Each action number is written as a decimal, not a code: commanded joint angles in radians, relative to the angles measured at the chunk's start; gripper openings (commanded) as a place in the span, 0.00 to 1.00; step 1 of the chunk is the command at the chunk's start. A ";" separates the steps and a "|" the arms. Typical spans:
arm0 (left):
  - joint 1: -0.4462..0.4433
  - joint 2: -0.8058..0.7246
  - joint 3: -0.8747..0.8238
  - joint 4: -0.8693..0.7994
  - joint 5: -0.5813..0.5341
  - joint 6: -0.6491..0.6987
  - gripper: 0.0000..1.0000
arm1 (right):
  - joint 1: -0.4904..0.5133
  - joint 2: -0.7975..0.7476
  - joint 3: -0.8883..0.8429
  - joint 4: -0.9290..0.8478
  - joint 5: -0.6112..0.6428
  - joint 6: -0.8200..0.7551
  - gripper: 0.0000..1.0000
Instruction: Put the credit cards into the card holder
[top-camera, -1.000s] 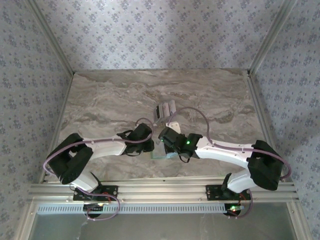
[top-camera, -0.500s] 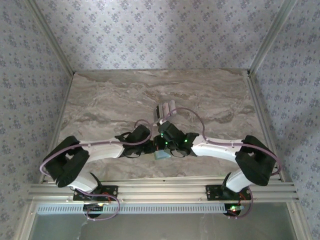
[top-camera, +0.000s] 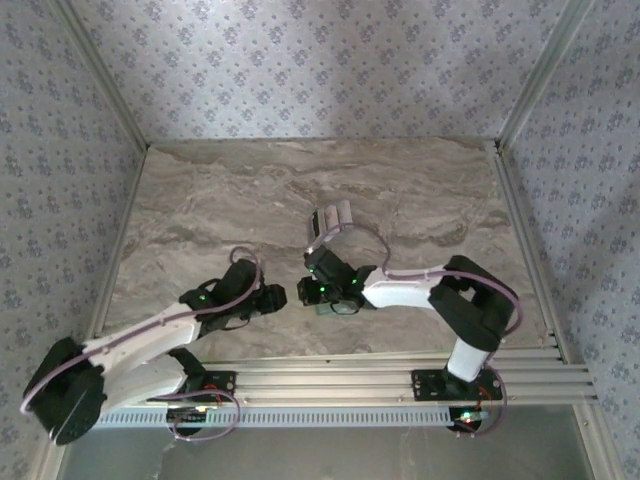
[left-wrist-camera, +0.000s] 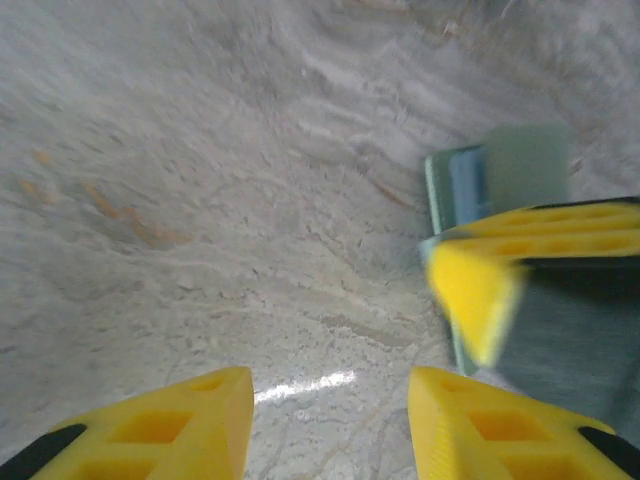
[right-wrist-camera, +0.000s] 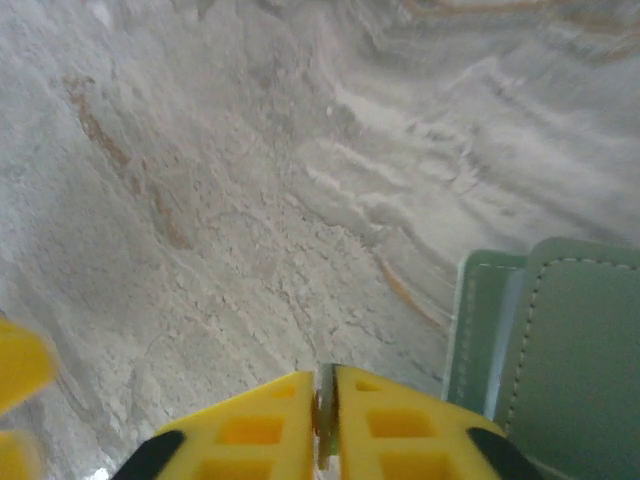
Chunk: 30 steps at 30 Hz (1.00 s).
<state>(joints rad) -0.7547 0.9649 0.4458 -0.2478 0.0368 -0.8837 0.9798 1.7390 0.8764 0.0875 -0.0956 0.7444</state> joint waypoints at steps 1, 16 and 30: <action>0.015 -0.089 0.011 -0.124 -0.040 0.022 0.47 | 0.009 0.025 0.047 0.023 -0.073 -0.012 0.27; 0.019 0.089 0.234 -0.171 0.040 0.162 0.48 | -0.073 -0.313 -0.007 -0.248 -0.131 -0.106 0.78; -0.128 0.576 0.568 -0.189 -0.007 0.274 0.41 | -0.267 -0.532 -0.226 -0.336 -0.056 -0.107 0.67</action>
<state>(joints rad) -0.8722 1.4811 0.9665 -0.4042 0.0578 -0.6544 0.7231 1.2144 0.6788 -0.2188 -0.1528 0.6487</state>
